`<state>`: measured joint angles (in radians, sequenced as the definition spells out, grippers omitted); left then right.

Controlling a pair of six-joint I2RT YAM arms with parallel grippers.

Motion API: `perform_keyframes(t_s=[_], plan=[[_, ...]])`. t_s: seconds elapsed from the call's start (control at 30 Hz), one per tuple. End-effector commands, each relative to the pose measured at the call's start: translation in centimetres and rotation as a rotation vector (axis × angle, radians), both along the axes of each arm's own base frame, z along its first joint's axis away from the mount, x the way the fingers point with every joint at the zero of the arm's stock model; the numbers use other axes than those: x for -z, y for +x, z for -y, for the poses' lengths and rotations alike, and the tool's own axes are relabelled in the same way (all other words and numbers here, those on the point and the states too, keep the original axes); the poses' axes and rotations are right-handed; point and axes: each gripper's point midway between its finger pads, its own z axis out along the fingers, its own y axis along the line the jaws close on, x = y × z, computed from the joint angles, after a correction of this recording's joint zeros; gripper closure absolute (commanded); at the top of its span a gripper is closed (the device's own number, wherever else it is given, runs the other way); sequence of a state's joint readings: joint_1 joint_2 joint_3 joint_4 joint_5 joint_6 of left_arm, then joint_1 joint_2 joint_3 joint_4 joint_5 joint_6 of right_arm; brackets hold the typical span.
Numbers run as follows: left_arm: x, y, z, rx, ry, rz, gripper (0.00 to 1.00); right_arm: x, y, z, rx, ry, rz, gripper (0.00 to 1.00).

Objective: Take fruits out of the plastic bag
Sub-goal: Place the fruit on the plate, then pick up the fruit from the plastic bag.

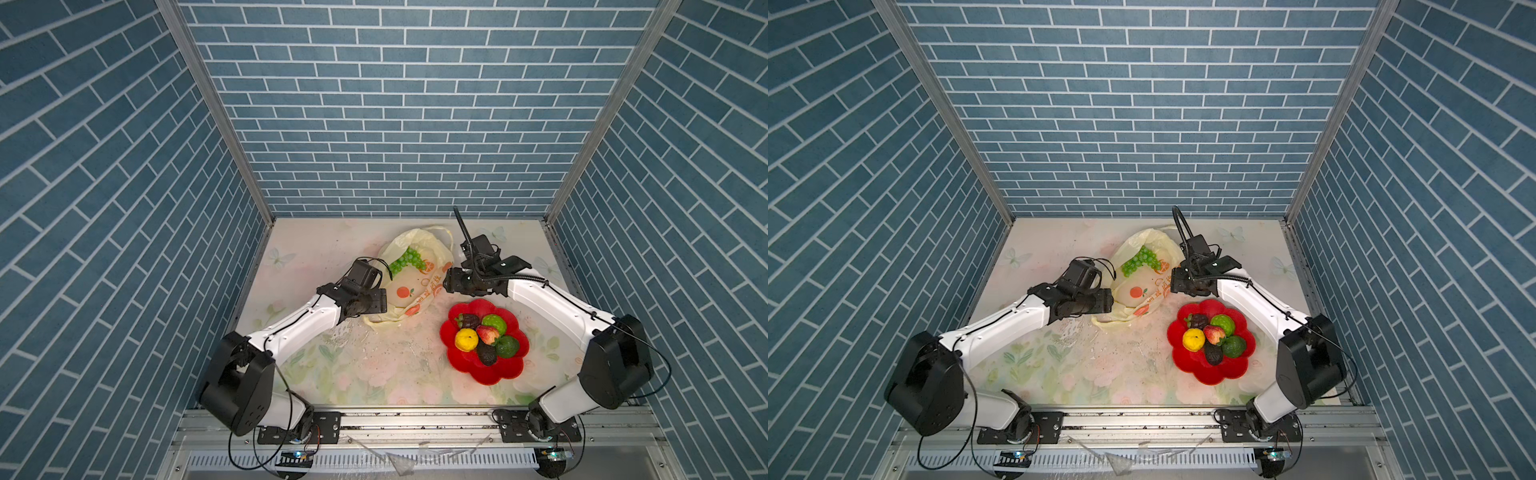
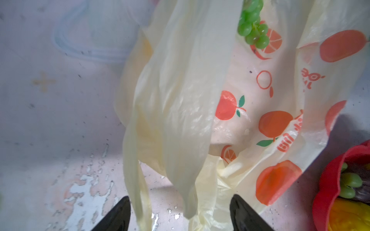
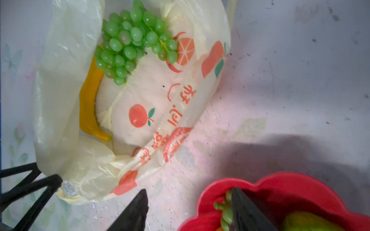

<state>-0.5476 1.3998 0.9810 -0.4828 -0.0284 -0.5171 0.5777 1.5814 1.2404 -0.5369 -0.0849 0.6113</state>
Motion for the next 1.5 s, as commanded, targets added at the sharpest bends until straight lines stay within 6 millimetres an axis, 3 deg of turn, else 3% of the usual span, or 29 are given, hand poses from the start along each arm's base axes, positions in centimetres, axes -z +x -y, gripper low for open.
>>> perform_keyframes(t_s=[0.0, 0.07, 0.23, 0.5, 0.63, 0.77, 0.9, 1.03, 1.13, 1.47], plan=[[-1.8, -1.1, -2.9, -0.002, 0.154, -0.022, 0.13, -3.6, 3.8, -4.2, 0.014, 0.185, 0.113, 0.34], [-2.3, -0.1, -3.1, 0.0, 0.197, -0.004, 0.09, -2.7, 4.8, -5.4, 0.019, 0.212, 0.11, 0.34], [-1.4, 3.2, -2.1, 0.007, 0.281, -0.029, 0.07, -0.1, 6.6, -7.2, 0.048, 0.264, 0.079, 0.35], [2.7, 6.5, -0.4, 0.015, 0.295, -0.098, 0.1, 3.3, 7.1, -10.5, 0.052, 0.32, 0.026, 0.36], [4.7, 7.3, -1.1, -0.042, 0.268, -0.138, 0.28, 4.7, 7.1, -12.0, 0.042, 0.325, 0.0, 0.37], [5.3, 7.9, -2.5, -0.129, 0.121, -0.133, 0.68, 5.6, 6.8, -13.8, 0.01, 0.329, -0.017, 0.37], [4.2, 7.9, -1.8, -0.144, -0.021, -0.083, 0.93, 6.2, 6.4, -16.0, -0.025, 0.338, -0.03, 0.38], [4.1, 6.6, -0.9, -0.163, -0.146, -0.064, 1.0, 6.6, 5.6, -18.6, -0.081, 0.343, -0.039, 0.39], [3.5, 5.4, -0.4, -0.175, -0.235, -0.04, 1.0, 7.0, 5.0, -20.1, -0.117, 0.342, -0.049, 0.4], [3.5, 2.1, -2.0, -0.251, -0.297, -0.017, 1.0, 9.5, 3.0, -23.7, -0.206, 0.273, -0.078, 0.4]])
